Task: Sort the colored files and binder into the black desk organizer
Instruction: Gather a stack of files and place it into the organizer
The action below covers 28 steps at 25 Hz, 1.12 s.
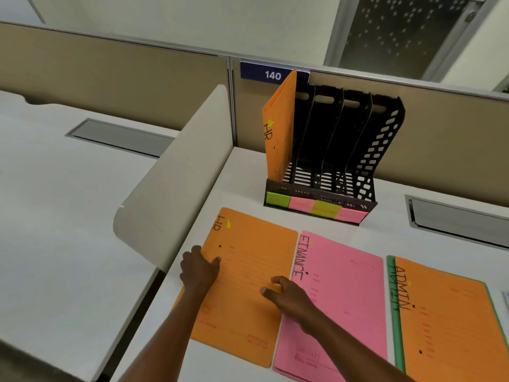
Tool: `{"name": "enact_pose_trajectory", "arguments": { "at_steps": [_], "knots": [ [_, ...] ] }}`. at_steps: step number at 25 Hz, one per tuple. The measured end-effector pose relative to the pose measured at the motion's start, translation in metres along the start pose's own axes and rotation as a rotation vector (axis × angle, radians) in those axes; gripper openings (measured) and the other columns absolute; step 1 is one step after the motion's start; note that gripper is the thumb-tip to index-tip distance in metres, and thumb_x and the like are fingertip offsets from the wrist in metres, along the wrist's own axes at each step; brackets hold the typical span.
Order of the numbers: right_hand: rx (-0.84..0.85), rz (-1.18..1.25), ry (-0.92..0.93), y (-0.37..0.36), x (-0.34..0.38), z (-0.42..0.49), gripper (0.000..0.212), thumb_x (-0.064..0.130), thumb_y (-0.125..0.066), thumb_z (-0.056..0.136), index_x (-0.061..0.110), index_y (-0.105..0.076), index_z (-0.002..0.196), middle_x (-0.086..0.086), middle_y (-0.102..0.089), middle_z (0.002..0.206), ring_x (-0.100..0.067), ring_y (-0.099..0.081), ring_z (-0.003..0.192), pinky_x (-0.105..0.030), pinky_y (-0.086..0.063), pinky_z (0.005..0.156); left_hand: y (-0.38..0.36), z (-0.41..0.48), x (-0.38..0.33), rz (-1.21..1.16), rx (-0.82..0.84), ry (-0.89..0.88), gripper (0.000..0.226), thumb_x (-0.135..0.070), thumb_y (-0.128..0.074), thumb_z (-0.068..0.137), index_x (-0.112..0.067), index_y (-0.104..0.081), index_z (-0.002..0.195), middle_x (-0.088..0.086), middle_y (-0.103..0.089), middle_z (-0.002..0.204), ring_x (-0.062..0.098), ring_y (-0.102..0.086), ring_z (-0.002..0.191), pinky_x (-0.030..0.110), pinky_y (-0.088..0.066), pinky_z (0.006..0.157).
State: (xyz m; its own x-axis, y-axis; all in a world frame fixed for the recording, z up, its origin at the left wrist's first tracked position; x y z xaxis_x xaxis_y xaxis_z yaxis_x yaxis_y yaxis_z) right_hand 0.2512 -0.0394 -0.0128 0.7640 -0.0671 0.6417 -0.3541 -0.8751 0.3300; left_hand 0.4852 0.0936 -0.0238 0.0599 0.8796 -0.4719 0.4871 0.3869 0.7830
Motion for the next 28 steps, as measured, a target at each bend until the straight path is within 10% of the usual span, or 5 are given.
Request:
{"name": "enact_pose_trajectory", "arguments": {
  "at_steps": [6, 11, 20, 28],
  "knots": [
    [0.010, -0.030, 0.028, -0.016, -0.004, -0.006, 0.075, 0.059, -0.066, 0.083, 0.026, -0.042, 0.146, 0.000, -0.040, 0.154, -0.024, -0.046, 0.134, -0.032, -0.042, 0.102, 0.008, 0.012, 0.012, 0.003, 0.050, 0.139, 0.065, -0.046, -0.070, 0.083, -0.009, -0.048, 0.131, 0.015, -0.053, 0.133, 0.034, -0.050, 0.123, 0.052, -0.038, 0.105],
    [0.042, 0.078, 0.016, -0.011, -0.003, -0.006, 0.078, 0.063, -0.065, 0.083, 0.026, -0.039, 0.148, -0.003, -0.038, 0.157, -0.028, -0.042, 0.138, -0.037, -0.039, 0.103, 0.033, 0.002, -0.011, -0.234, 0.146, 0.048, 0.041, -0.042, -0.076, 0.081, -0.010, -0.052, 0.070, 0.016, -0.064, 0.086, 0.029, -0.065, 0.077, 0.038, -0.052, 0.075],
    [0.049, 0.387, 0.147, 0.026, 0.077, -0.012, 0.077, 0.059, -0.065, 0.085, 0.028, -0.035, 0.149, -0.004, -0.048, 0.149, -0.030, -0.054, 0.125, -0.043, -0.052, 0.097, 0.141, -0.090, -0.153, -0.187, -0.050, -0.489, 0.021, -0.032, -0.075, 0.083, -0.018, -0.060, 0.083, -0.004, -0.066, 0.078, 0.011, -0.064, 0.070, 0.026, -0.045, 0.055],
    [-0.034, 0.566, 0.493, 0.143, 0.228, -0.036, 0.068, 0.069, -0.048, 0.089, 0.025, -0.047, 0.141, -0.009, -0.058, 0.134, -0.034, -0.065, 0.109, -0.045, -0.059, 0.084, 0.200, -0.159, -0.232, -0.529, -0.137, -0.897, 0.023, -0.027, -0.066, 0.093, -0.019, -0.070, 0.114, -0.007, -0.073, 0.101, 0.009, -0.070, 0.088, 0.025, -0.056, 0.074]
  ]
}}
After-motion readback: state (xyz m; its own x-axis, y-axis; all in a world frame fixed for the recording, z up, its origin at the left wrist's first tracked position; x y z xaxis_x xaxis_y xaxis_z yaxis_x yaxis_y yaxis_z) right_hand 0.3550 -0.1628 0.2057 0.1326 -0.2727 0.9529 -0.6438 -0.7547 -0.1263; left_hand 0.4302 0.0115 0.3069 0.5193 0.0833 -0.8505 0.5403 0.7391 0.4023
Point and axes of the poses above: each hand's wrist, its own z-axis towards the middle knuckle, its own y-axis out of the back of the hand, x = y × z, the point moved 8 cm from there along z, towards the middle knuckle
